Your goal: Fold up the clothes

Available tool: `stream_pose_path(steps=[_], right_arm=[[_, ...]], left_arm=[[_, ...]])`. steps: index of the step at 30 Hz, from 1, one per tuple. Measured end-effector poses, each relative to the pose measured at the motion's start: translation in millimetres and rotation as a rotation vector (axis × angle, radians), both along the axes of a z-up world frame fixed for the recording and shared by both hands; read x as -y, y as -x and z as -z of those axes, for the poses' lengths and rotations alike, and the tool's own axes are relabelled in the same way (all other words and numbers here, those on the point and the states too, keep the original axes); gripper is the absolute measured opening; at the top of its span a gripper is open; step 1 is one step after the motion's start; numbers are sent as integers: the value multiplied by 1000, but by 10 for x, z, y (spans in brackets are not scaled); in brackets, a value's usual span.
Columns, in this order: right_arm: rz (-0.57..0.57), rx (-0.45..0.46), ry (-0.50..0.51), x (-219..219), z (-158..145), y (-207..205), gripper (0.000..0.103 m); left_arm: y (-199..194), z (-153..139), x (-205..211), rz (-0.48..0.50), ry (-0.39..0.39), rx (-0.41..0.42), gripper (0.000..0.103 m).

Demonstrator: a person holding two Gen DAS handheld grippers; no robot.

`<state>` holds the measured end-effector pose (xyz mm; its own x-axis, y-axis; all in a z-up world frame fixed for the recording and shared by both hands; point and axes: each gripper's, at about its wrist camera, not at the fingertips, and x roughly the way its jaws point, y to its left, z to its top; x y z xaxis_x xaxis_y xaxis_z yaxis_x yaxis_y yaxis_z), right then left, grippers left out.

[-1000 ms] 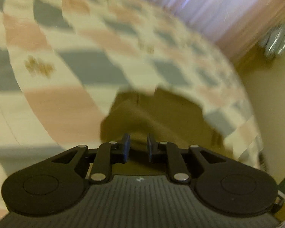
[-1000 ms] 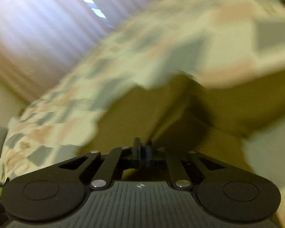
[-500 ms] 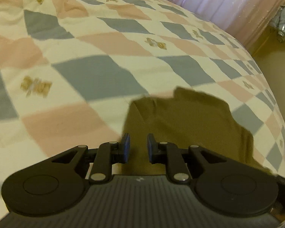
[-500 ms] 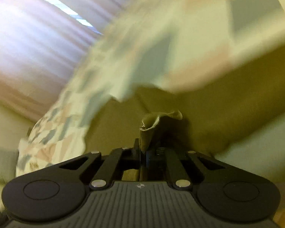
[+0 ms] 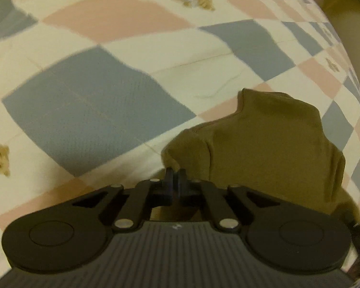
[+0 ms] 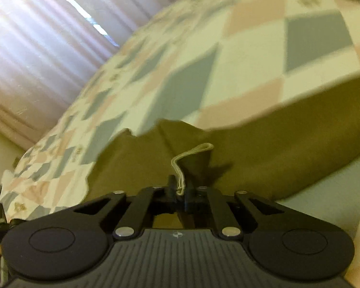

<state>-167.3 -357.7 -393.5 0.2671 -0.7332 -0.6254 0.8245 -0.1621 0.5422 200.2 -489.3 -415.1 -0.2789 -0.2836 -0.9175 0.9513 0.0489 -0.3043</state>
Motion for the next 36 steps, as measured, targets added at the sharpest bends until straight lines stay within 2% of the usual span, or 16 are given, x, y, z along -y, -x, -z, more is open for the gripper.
stream_pose_path(steps=[2,4,6,8,10,14,17,19,20,23,26,28,31,32,34,36], right_arm=[[-37,-97,106,-114,-173,-49,6],[-24,-153,16,-76,-54,-23,6],[-2,-168,-106,-2,135,27,9],[5,-149,-152,21,221,30,15],[3,-167,-147,7,180,-31,22],[-4,-263,-199,25,150,-163,22],[17,-275,-215,58,151,-178,22],[8,-310,-217,90,136,-229,12],[-4,-342,-217,102,127,-267,6],[-51,-483,-211,127,69,-411,6],[-108,-644,-134,124,-57,-620,6],[-224,-775,-52,111,-71,-906,6],[-451,-862,-6,67,87,-1322,18],[-503,-848,-28,49,172,-1393,32],[-541,-805,-72,2,267,-1426,34],[-487,-709,-68,-61,149,-1283,47]], left_arm=[[-95,-104,-61,-14,77,1,1],[-166,-118,-100,-26,111,15,1],[-118,-15,-116,5,81,44,1],[0,26,-151,51,75,88,2],[101,-90,-232,75,132,140,6],[48,-489,-428,22,258,88,10],[179,-540,-522,100,245,19,10],[367,-363,-579,187,210,29,10],[445,-218,-579,213,177,35,10],[591,166,-539,213,85,88,6],[637,81,-588,212,131,88,8],[603,-39,-628,203,160,77,9],[493,-152,-651,174,169,60,9],[477,-178,-647,165,167,49,9],[449,-260,-651,146,171,14,9],[432,-335,-692,137,188,-28,9]])
